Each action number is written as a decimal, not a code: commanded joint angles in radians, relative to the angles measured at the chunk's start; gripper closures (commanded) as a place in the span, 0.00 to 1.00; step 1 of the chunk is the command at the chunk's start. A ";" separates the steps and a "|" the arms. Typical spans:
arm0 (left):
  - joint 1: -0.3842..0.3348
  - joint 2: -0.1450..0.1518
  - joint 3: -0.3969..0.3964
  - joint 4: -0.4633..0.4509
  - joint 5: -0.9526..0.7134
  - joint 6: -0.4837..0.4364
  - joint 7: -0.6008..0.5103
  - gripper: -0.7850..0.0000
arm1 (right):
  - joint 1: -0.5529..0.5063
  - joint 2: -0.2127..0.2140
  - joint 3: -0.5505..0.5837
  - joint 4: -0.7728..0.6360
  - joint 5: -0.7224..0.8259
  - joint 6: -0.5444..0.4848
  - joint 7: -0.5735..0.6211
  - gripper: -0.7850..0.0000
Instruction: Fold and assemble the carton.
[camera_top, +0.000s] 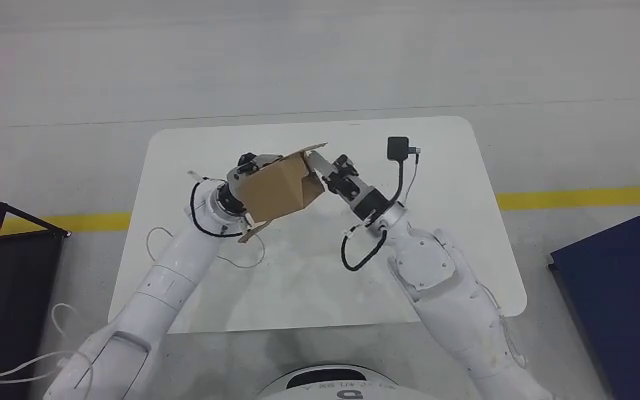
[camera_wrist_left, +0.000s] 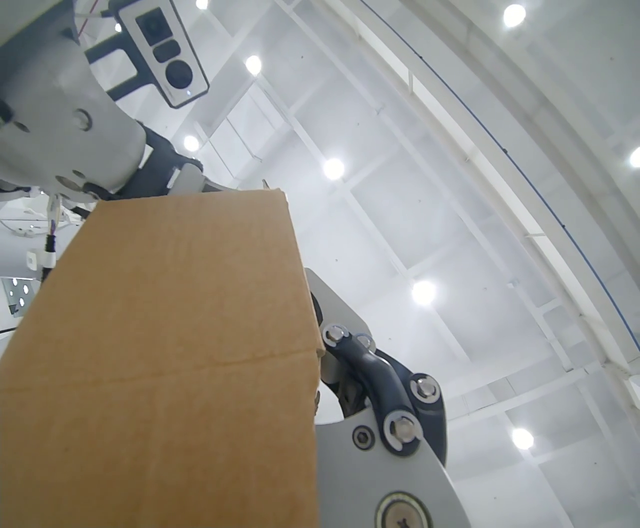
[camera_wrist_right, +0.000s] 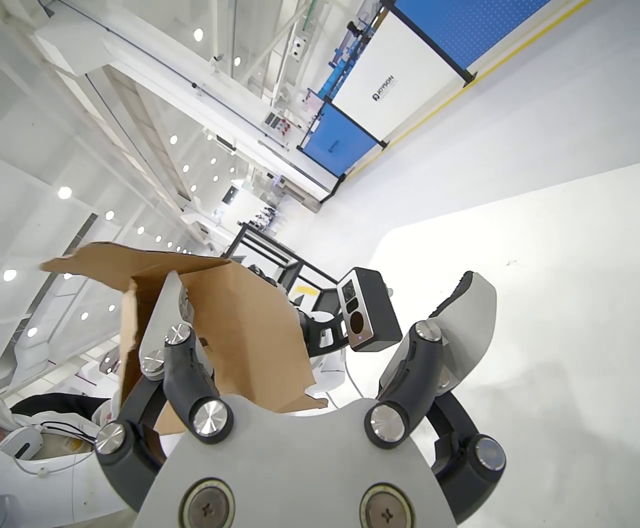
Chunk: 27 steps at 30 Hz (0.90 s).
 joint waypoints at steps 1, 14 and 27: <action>0.003 0.002 0.007 -0.001 -0.016 0.015 0.015 1.00 | -0.023 0.002 0.019 -0.024 0.045 -0.035 0.004 0.00; 0.005 0.024 0.010 0.004 -0.041 0.037 0.037 1.00 | -0.103 0.012 0.093 -0.114 0.197 -0.167 0.021 0.00; 0.046 0.046 -0.057 -0.068 0.135 -0.055 0.047 1.00 | -0.065 -0.002 0.076 0.012 0.842 -0.334 0.144 0.00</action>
